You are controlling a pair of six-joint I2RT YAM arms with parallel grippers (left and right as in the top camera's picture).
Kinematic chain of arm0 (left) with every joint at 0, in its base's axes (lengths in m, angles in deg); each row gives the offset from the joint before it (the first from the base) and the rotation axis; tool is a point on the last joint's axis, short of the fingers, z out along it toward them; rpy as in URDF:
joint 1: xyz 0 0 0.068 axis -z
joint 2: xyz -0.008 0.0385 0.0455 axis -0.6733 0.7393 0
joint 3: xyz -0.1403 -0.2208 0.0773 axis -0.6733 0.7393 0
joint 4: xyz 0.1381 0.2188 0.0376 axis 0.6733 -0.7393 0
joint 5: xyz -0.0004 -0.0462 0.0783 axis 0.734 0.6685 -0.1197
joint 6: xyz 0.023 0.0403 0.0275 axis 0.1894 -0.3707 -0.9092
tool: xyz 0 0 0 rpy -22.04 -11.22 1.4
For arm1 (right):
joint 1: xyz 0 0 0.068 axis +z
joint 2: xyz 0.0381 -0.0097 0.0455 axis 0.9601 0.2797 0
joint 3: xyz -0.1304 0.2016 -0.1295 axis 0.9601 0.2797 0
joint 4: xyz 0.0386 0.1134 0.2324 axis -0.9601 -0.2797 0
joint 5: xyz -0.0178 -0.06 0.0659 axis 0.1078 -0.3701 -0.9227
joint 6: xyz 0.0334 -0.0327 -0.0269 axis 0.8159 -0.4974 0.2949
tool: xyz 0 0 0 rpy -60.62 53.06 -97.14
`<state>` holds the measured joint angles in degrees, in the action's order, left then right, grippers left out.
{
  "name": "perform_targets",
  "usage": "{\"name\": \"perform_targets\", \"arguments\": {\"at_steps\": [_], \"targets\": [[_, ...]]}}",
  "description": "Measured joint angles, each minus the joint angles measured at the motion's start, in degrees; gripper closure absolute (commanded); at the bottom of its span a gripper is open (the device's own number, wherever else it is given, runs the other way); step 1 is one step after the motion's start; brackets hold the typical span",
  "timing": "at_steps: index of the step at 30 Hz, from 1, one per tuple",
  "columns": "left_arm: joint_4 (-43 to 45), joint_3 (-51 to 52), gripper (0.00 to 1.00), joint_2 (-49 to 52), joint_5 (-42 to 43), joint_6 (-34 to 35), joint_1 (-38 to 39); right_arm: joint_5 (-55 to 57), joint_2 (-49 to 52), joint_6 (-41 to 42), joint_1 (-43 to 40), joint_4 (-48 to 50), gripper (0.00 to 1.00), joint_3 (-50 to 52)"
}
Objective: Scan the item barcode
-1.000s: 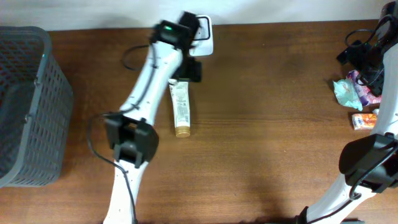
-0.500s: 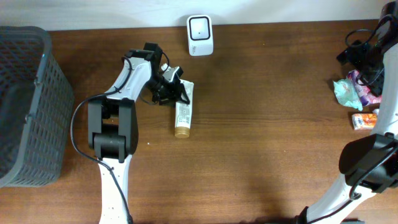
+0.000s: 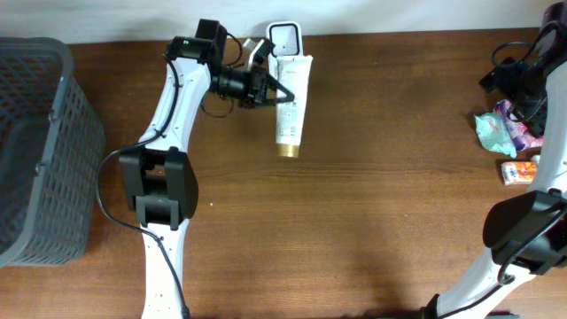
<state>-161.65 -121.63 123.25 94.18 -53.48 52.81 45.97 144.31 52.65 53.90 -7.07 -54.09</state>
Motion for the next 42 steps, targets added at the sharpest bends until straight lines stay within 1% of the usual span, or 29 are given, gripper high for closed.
{"name": "perform_targets", "arguments": {"at_steps": [1, 2, 6, 10, 12, 14, 16, 17, 18, 20, 22, 24, 26, 28, 29, 31, 32, 33, 35, 36, 38, 39, 40, 41, 42], "targets": [[0.11, -0.02, 0.86, 0.0, 1.38, -3.08, -0.02, 0.0, 0.0, 0.0, 0.0, 0.0, 0.01, 0.0], [0.2, -0.02, 0.86, 0.0, 1.73, -4.28, -0.02, 0.0, 0.0, 0.04, 0.0, 0.0, 0.01, 0.0], [3.26, -1.31, 0.87, 0.02, 2.19, -6.4, -0.02, 0.0, 0.0, 0.04, 0.0, 0.0, 0.01, 0.0], [3.08, -7.93, 0.85, 0.02, 0.92, -6.6, -0.02, 0.0, 0.0, 0.02, 0.0, 0.0, 0.01, 0.0], [1.88, -8.07, 0.85, 0.02, -0.44, -6.75, 0.0, 0.0, 0.0, 0.04, 0.0, 0.0, 0.01, 0.0], [-0.04, -8.07, 0.82, 0.0, -2.14, -6.71, -0.02, 0.0, 0.0, 0.0, 0.0, 0.0, 0.01, 0.0], [-2.82, -8.13, 0.82, 0.02, -4.39, -6.69, -0.02, 0.0, 0.0, 0.02, 0.0, 0.0, 0.01, 0.0], [-6.14, -8.2, 0.82, 0.0, -6.56, -6.51, 0.0, 0.0, 0.0, 0.02, 0.0, 0.04, 0.01, 0.0], [-7.67, -8.2, 0.83, 0.02, -9.05, -6.27, 0.0, 0.0, 0.0, 0.02, 0.0, 0.04, 0.01, 0.0], [-9.53, -8.2, 0.82, 0.0, -18.01, -1.66, 0.83, 0.0, 0.0, 0.0, -0.02, 0.02, 0.02, 0.0], [-9.9, -6.4, 0.81, 0.0, -31.26, 7.28, 4.15, 0.0, 0.0, 0.02, 0.0, 0.0, 0.01, 0.0], [-9.35, -3.39, 0.76, 0.0, -38.29, 10.51, 8.61, 0.0, 0.0, 0.02, 0.0, -0.02, 0.01, 0.0], [-9.35, -2.03, 0.69, 0.0, -44.57, 11.69, 12.66, 0.0, 0.0, 0.02, 0.0, 0.0, 0.01, 0.0], [-9.35, -2.03, 0.64, 0.0, -47.93, 12.2, 13.55, 0.0, 0.0, 0.04, 0.0, 0.0, 0.01, 0.0], [-9.84, -2.05, 0.5, 0.0, -49.59, 12.7, 12.7, 0.0, 0.0, 0.0, 0.0, 0.0, 0.01, 0.0], [-11.82, -3.04, 0.12, 0.0, -53.09, 14.67, 9.44, 0.0, 0.0, 0.02, 0.0, 0.02, 0.01, 0.0], [-12.41, -3.93, 0.1, 0.0, -56.52, 15.76, 6.29, 0.0, 0.0, 0.02, 0.0, 0.0, 0.01, 0.0], [-12.66, -4.11, 0.01, 0.0, -59.28, 16.15, 3.91, 0.0, 0.0, 0.02, 0.0, 0.0, 0.01, 0.0], [-14.05, -4.11, 0.01, 0.0, -63.28, 16.68, -0.17, 0.0, 0.0, 0.0, 0.0, 0.0, 0.01, 0.0], [-14.1, -4.11, 0.01, 0.0, -64.59, 16.94, -0.92, 0.0, 0.0, 0.04, 0.0, 0.0, 0.02, 0.0], [-13.86, -4.11, 0.01, 0.0, -68.74, 16.96, -1.42, -4.17, 0.0, 1.53, 0.0, 1.55, 0.01, 0.0], [-14.01, -4.11, 0.01, 0.0, -70.79, 16.94, -1.46, -6.97, 0.0, 1.79, -0.02, 1.7, 0.01, 0.0], [-14.08, -4.11, 0.01, 0.0, -72.28, 16.94, -1.57, -13.64, 0.0, 0.55, 0.09, 1.7, 0.01, 0.09], [-14.08, -4.11, 0.01, 0.0, -73.96, 16.96, -2.01, -20.5, 0.04, -2.51, 1.01, 1.75, 0.01, 0.37], [-14.08, -4.11, 0.01, 0.0, -74.66, 16.96, -2.58, -24.68, 0.04, -5.2, 2.4, 1.7, 0.01, 0.83]]}}
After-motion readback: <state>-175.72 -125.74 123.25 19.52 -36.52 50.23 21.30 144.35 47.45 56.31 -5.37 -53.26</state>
